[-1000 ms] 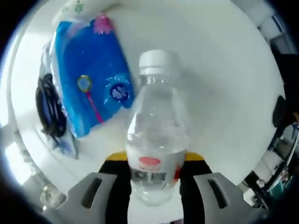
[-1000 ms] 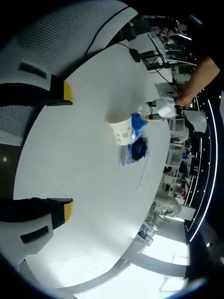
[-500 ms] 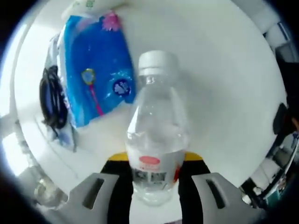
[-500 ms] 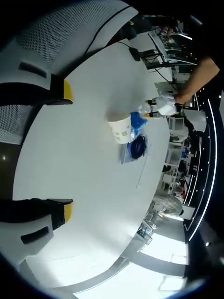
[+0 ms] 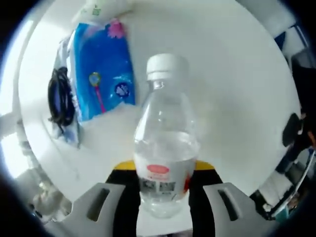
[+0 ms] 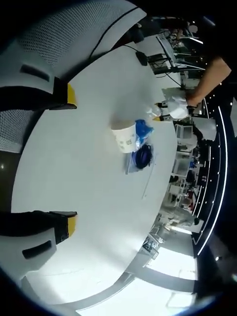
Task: Arrange the tabletop items into an orderly group along one side of the table until the central work area is clear of visible clutter.
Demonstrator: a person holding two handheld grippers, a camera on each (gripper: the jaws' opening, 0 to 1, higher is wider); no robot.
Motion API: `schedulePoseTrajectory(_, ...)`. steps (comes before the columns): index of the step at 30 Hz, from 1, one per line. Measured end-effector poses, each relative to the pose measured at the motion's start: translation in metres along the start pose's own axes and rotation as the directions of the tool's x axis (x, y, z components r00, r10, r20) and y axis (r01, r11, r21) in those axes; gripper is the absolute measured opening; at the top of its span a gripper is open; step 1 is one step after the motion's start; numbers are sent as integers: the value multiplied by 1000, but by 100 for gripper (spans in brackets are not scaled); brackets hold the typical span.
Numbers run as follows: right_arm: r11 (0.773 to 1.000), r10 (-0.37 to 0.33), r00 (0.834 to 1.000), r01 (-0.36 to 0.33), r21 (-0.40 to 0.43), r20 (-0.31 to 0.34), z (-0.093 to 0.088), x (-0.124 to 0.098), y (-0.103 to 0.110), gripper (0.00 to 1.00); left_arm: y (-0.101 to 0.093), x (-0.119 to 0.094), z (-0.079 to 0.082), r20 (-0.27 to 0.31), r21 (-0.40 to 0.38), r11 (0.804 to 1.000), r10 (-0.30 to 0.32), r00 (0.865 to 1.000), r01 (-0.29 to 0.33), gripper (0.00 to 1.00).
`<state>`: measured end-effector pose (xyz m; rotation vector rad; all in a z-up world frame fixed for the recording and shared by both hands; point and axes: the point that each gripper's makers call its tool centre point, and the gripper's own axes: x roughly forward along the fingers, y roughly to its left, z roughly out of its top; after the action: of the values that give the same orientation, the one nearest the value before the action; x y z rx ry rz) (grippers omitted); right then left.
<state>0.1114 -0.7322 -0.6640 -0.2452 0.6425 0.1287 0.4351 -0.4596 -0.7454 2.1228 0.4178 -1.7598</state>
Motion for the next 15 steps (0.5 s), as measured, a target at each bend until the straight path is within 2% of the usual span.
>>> schedulePoseTrajectory(4,1000,8,1000,-8,-2,7,1,0,2,86,1,-7,8,45,-107,994,27,999,-22,33)
schedulePoseTrajectory(10,1000,26,999,-27,14,31,4,0,4,95,-2,-16,23,104,-198,980,55,993,-34,33)
schedulePoseTrajectory(15,999,34,998,-35,24,45,7,0,6,100,-5,-27,34,160,-304,952,95,982,-43,33)
